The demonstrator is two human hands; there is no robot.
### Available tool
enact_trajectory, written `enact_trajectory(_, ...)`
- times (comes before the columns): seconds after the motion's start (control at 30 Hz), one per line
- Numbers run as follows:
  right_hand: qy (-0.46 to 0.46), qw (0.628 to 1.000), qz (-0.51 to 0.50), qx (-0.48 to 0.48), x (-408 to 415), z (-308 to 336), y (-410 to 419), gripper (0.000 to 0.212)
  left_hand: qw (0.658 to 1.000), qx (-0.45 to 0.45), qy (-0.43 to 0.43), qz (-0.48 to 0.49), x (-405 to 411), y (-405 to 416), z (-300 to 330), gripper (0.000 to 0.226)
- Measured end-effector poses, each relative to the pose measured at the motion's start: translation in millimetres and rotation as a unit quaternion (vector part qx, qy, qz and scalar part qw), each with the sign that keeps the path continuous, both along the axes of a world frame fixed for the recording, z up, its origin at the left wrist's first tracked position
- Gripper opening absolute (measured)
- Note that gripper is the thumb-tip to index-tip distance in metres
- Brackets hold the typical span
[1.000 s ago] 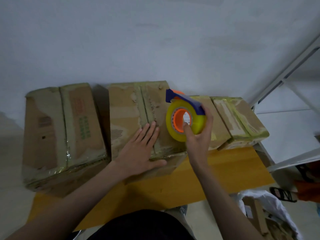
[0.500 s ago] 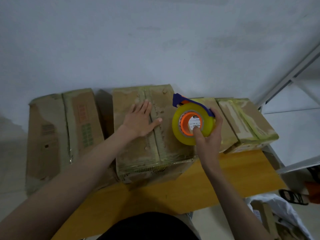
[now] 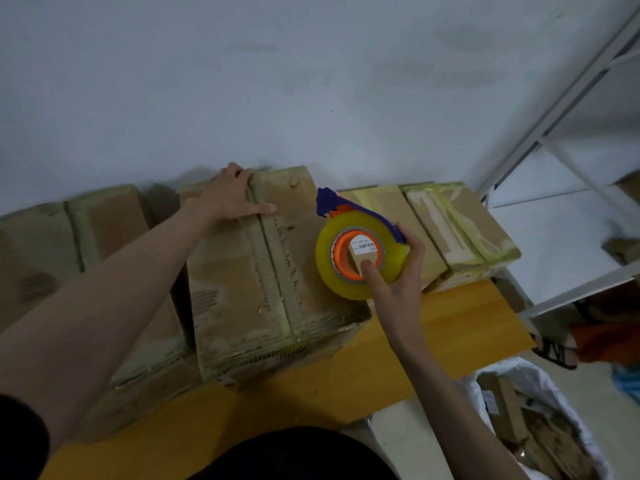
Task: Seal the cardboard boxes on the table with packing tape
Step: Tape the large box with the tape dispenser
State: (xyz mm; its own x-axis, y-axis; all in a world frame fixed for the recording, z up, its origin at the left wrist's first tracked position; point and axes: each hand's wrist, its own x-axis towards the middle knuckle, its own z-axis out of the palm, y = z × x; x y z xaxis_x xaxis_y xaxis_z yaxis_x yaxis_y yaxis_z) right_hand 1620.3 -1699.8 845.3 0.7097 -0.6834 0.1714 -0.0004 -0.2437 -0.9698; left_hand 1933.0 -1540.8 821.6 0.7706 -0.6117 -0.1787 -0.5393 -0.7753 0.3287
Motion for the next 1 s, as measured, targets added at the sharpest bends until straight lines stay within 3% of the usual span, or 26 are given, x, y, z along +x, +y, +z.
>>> enact_trajectory(0.17,0.025,0.998,-0.035,0.053,-12,-3,-13,0.057,0.998,-0.056,0.006,0.004,-1,3,-8,0.118)
enact_trajectory(0.4,0.019,0.988,-0.055,0.141,-18,4,-19,0.067,0.995,-0.095,0.007,-0.009,-32,8,-13,0.128)
enact_trajectory(0.57,-0.003,0.992,-0.017,0.124,-13,15,-21,0.070,0.993,-0.104,0.001,-0.052,-65,10,-15,0.113)
enact_trajectory(1.0,0.011,0.994,0.110,-0.014,22,20,-16,0.064,0.986,-0.098,-0.028,-0.134,-129,3,-28,0.115)
